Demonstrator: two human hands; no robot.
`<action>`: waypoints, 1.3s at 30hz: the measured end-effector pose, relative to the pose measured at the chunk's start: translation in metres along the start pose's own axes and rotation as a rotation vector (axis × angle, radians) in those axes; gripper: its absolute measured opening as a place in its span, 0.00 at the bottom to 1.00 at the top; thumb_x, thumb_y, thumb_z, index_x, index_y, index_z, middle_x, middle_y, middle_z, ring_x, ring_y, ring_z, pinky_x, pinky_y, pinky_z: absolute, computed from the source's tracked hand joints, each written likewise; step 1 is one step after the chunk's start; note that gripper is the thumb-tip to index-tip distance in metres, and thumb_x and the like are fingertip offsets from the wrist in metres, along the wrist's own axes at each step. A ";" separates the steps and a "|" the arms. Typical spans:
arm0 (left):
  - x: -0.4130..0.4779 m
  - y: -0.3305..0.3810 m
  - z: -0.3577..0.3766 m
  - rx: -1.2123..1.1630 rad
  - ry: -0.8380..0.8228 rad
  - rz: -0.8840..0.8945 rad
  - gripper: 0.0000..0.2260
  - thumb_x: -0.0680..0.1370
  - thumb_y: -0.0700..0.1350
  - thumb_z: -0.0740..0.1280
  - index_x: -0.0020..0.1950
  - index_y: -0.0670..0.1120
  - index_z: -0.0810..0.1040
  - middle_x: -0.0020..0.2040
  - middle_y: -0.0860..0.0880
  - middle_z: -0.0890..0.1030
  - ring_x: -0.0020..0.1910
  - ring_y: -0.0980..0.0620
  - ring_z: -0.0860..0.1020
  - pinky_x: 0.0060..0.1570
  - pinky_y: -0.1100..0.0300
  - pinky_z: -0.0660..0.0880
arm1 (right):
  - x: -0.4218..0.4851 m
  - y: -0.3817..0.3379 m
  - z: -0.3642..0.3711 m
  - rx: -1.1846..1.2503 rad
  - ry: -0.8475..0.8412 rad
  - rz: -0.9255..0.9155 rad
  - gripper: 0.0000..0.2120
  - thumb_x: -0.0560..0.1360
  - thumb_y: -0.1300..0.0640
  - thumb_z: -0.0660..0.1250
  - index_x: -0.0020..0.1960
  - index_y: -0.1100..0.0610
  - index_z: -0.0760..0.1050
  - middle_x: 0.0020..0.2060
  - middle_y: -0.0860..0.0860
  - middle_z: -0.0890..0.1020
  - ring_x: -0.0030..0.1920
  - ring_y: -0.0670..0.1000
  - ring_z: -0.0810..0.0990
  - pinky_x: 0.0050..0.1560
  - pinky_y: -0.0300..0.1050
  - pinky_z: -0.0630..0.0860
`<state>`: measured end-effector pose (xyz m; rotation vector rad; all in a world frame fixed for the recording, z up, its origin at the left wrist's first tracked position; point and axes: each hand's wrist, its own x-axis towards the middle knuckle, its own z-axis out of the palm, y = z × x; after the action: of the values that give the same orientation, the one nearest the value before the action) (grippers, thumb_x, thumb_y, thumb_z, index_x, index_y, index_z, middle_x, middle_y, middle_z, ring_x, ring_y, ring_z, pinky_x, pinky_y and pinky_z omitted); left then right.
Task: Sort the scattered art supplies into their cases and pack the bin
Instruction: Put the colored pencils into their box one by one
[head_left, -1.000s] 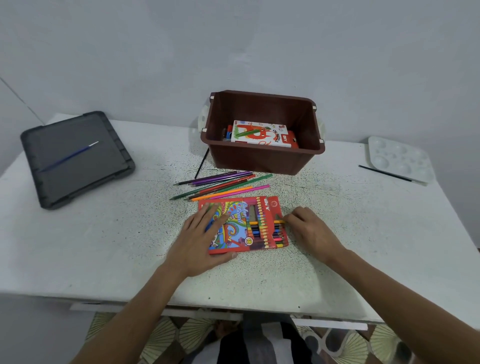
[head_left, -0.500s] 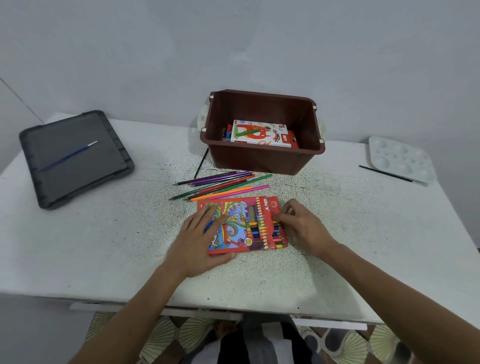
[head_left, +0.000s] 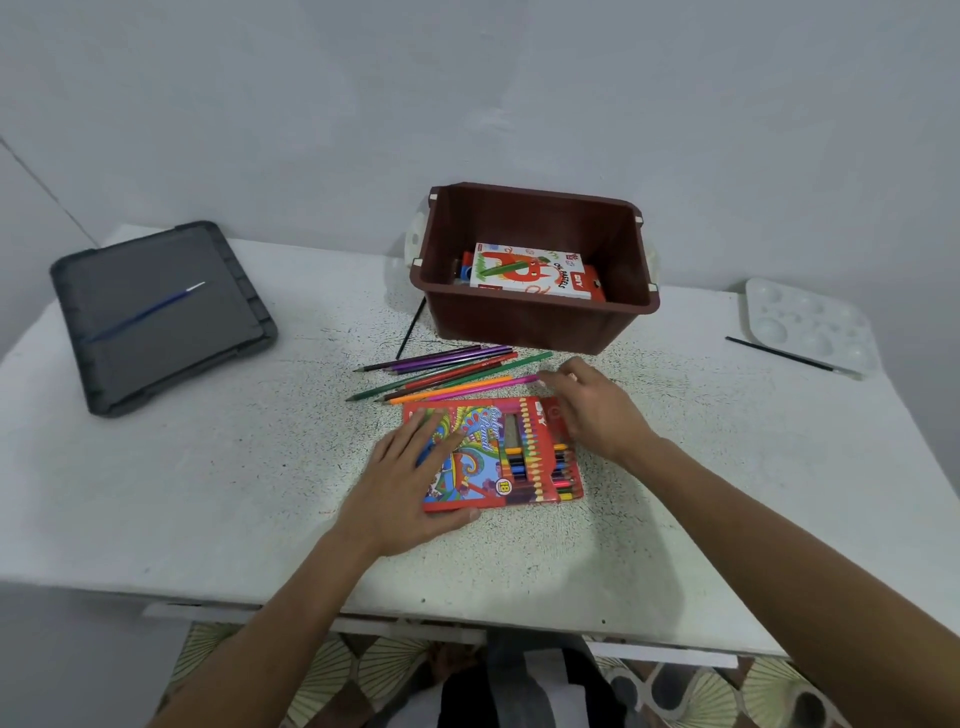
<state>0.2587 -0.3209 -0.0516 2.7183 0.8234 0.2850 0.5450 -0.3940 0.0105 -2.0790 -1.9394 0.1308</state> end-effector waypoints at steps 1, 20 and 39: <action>0.000 0.000 0.000 -0.002 -0.002 -0.002 0.41 0.72 0.76 0.57 0.79 0.55 0.58 0.81 0.51 0.50 0.80 0.52 0.43 0.76 0.48 0.49 | 0.005 -0.005 0.000 -0.034 -0.008 -0.034 0.18 0.77 0.57 0.68 0.66 0.60 0.75 0.57 0.58 0.78 0.53 0.58 0.79 0.46 0.52 0.78; 0.025 -0.017 -0.023 -0.230 0.335 -0.243 0.18 0.80 0.55 0.63 0.66 0.47 0.75 0.66 0.48 0.76 0.63 0.55 0.71 0.61 0.55 0.68 | 0.012 -0.022 0.020 -0.071 0.080 -0.132 0.09 0.78 0.59 0.65 0.57 0.61 0.77 0.49 0.56 0.80 0.43 0.55 0.81 0.39 0.46 0.79; 0.084 -0.078 -0.061 0.380 0.136 -0.287 0.05 0.78 0.42 0.67 0.51 0.45 0.81 0.45 0.46 0.81 0.42 0.44 0.78 0.44 0.51 0.71 | 0.000 -0.027 0.028 -0.073 0.089 -0.002 0.13 0.76 0.51 0.69 0.56 0.57 0.78 0.53 0.55 0.80 0.46 0.53 0.81 0.38 0.46 0.80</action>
<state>0.2713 -0.1981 -0.0109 2.8877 1.4184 0.2762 0.5117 -0.3888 -0.0091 -2.0905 -1.9207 -0.0335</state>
